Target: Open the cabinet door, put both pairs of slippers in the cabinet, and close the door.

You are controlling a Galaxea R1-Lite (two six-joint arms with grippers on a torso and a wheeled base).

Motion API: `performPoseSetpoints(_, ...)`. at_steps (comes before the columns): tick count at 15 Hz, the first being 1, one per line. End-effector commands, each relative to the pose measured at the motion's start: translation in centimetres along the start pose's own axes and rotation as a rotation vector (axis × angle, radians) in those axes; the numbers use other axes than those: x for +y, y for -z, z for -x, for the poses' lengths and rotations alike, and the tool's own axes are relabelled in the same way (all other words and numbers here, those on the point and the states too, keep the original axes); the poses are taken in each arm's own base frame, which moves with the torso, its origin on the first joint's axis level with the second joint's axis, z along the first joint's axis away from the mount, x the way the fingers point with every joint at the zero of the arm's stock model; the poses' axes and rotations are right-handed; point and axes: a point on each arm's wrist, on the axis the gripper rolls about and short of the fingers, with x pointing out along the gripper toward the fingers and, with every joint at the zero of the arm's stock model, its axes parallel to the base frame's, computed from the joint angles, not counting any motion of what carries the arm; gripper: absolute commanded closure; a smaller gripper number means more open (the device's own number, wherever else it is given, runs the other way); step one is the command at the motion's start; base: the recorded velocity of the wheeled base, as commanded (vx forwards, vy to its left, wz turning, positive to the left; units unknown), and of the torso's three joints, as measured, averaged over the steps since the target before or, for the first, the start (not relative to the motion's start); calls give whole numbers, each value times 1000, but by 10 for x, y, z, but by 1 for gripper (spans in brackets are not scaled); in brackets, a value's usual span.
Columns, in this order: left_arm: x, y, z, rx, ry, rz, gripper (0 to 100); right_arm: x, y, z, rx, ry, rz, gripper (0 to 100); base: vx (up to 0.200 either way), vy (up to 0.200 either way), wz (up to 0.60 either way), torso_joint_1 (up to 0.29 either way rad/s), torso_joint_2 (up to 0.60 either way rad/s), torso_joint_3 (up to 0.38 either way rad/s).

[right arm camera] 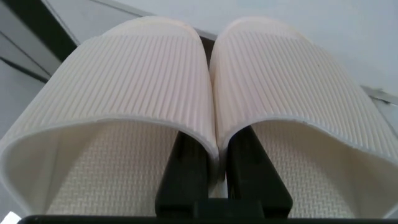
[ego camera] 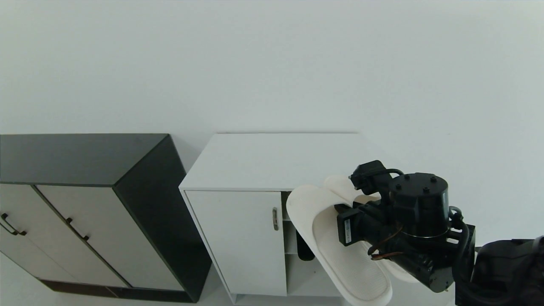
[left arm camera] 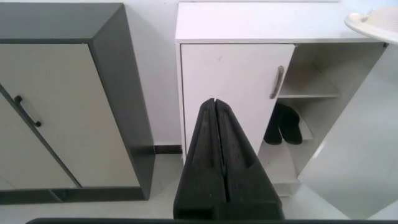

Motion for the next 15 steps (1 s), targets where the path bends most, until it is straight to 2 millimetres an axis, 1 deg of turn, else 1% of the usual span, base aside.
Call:
performPoseSetpoints(1, 0, 0, 0, 0, 0, 0, 100, 1, 1, 0, 4, -1, 2, 100, 0, 0, 0, 0, 0, 0)
performPoseSetpoints(7, 0, 0, 0, 0, 0, 0, 100, 1, 2, 0, 7, -4, 4, 100, 0, 0, 0, 0, 0, 0)
performPoseSetpoints(15, 0, 0, 0, 0, 0, 0, 100, 3, 2, 3, -3, -12, 4, 100, 0, 0, 0, -147, 342, 188)
